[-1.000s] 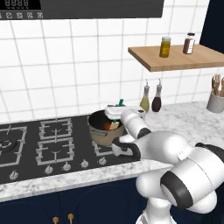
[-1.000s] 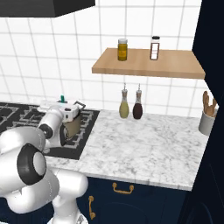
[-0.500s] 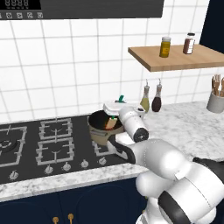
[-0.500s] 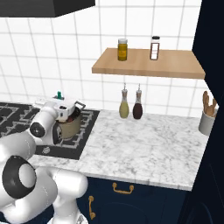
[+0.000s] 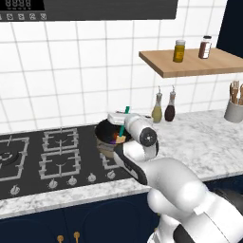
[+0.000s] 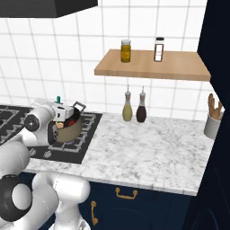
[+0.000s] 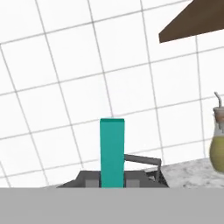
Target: Put the tomato and eggplant in the pot. Retrieve the spatula and lightly stir the vegetables in the pot.
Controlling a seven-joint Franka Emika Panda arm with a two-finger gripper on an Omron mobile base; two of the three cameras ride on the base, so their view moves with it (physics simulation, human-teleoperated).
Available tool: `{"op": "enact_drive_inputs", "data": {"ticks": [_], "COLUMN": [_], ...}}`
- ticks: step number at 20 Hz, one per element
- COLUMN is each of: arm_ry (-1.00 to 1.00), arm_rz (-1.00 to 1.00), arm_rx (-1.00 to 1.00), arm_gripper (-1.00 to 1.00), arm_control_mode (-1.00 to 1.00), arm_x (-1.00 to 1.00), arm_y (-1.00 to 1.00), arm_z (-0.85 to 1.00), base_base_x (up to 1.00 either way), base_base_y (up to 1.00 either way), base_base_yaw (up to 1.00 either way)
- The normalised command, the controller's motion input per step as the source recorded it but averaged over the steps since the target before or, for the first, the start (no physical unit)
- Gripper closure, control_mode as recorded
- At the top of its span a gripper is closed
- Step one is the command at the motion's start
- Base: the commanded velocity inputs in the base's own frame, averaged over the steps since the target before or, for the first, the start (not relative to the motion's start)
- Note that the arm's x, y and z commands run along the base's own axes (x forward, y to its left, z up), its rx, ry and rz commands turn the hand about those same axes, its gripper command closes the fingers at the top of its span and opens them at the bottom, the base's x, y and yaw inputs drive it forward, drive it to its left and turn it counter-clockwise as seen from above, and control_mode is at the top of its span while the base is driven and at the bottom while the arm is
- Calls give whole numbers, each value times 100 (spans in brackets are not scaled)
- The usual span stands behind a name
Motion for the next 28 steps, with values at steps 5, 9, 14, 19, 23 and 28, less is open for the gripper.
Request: {"op": "enact_drive_inputs", "data": {"ticks": [5, 9, 14, 19, 23, 28], "arm_ry": [3, -7, -22, -39, -17, 0], "arm_rz": [0, 0, 0, 0, -4, -5], "arm_rx": [-5, -9, -14, -13, -8, 0], "arm_gripper": [100, 100, 100, 100, 100, 100], "arm_control_mode": [-100, -100, -100, -100, -100, -100], "arm_x": [40, 66, 21, 9, 1, -10], "arm_y": [19, 0, 0, 0, 0, -2], "arm_z": [-59, -36, -58, -13, 24, 42], "base_base_x": [0, 0, 0, 0, 0, 0], "base_base_y": [0, 0, 0, 0, 0, 0], "base_base_yaw": [0, 0, 0, 0, 0, 0]}}
